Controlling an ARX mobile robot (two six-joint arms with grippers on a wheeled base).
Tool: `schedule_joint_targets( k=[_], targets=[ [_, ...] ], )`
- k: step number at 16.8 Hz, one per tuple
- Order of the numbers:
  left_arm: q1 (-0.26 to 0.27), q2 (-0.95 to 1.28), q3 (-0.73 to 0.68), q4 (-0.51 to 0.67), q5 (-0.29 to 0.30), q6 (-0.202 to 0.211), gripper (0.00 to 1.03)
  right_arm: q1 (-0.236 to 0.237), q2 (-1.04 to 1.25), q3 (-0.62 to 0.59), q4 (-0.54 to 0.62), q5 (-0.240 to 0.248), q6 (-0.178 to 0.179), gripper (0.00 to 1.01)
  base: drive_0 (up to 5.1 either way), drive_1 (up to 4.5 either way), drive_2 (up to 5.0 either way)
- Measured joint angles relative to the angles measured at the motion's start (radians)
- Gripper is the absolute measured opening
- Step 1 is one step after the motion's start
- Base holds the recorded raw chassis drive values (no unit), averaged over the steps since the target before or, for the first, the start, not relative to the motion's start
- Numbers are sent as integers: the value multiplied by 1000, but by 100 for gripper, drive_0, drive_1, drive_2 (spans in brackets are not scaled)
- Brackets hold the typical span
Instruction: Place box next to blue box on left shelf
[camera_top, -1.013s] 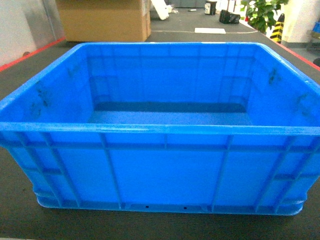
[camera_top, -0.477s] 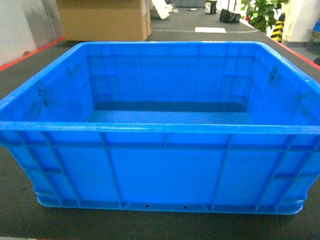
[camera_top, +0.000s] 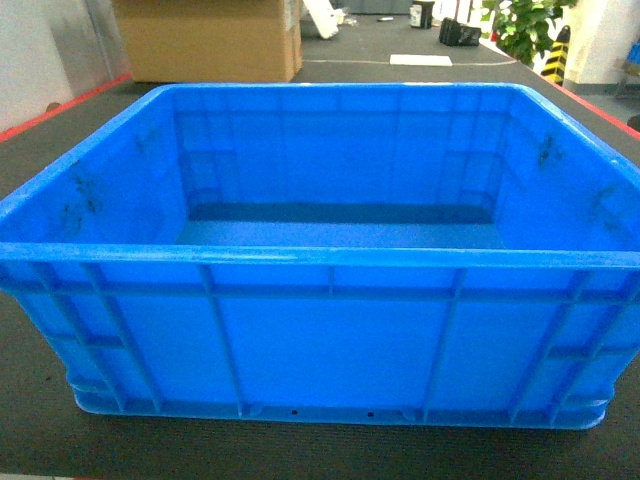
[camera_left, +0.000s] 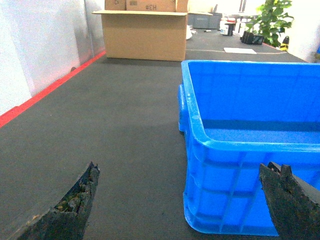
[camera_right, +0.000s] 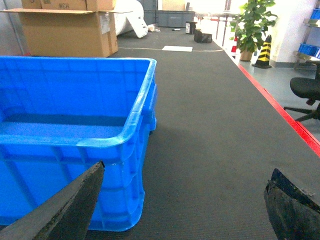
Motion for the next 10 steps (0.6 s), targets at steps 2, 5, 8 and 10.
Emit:
schedule_joint_targets(
  k=[2,5,8,10],
  targets=[
    [0,0,0,0,0,0,98,0,0,0,0,0,0,98,0,0,0],
    [0,0,0,0,0,0,98,0,0,0,0,0,0,98,0,0,0],
    [0,0,0,0,0,0,98,0,0,0,0,0,0,98,0,0,0],
    [0,0,0,0,0,0,98,0,0,0,0,0,0,98,0,0,0]
  ],
)
